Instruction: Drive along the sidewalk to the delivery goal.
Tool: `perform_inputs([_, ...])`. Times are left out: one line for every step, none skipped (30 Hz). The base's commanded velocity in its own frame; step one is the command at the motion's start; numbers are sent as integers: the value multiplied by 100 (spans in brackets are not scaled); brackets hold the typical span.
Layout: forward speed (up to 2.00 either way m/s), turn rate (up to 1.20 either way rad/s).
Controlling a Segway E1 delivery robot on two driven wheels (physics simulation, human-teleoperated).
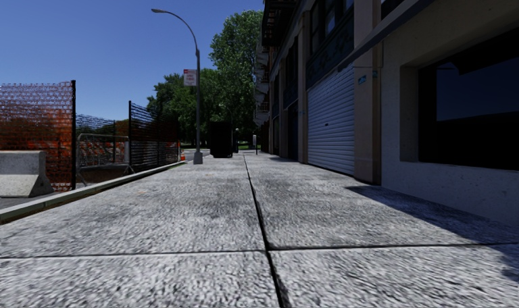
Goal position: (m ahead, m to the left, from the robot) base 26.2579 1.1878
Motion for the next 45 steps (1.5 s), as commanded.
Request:
perform_inputs([200,0])
perform_inputs([200,0])
perform_inputs([200,0])
perform_inputs([200,0])
perform_inputs([200,0])
perform_inputs([200,0])
perform_inputs([200,0])
perform_inputs([200,0])
perform_inputs([200,0])
perform_inputs([200,0])
perform_inputs([200,0])
perform_inputs([200,0])
perform_inputs([200,0])
perform_inputs([200,0])
perform_inputs([200,0])
perform_inputs([200,0])
perform_inputs([200,0])
perform_inputs([200,0])
perform_inputs([200,0])
perform_inputs([200,0])
perform_inputs([200,0])
perform_inputs([200,0])
perform_inputs([200,0])
perform_inputs([200,0])
perform_inputs([200,0])
perform_inputs([200,0])
perform_inputs([200,0])
perform_inputs([200,0])
perform_inputs([200,0])
perform_inputs([200,0])
perform_inputs([200,0])
perform_inputs([200,0])
perform_inputs([200,0])
perform_inputs([200,0])
perform_inputs([200,0])
perform_inputs([200,0])
perform_inputs([200,0])
perform_inputs([200,0])
perform_inputs([200,0])
perform_inputs([200,0])
perform_inputs([200,37])
perform_inputs([200,38])
perform_inputs([200,33])
perform_inputs([200,16])
perform_inputs([200,16])
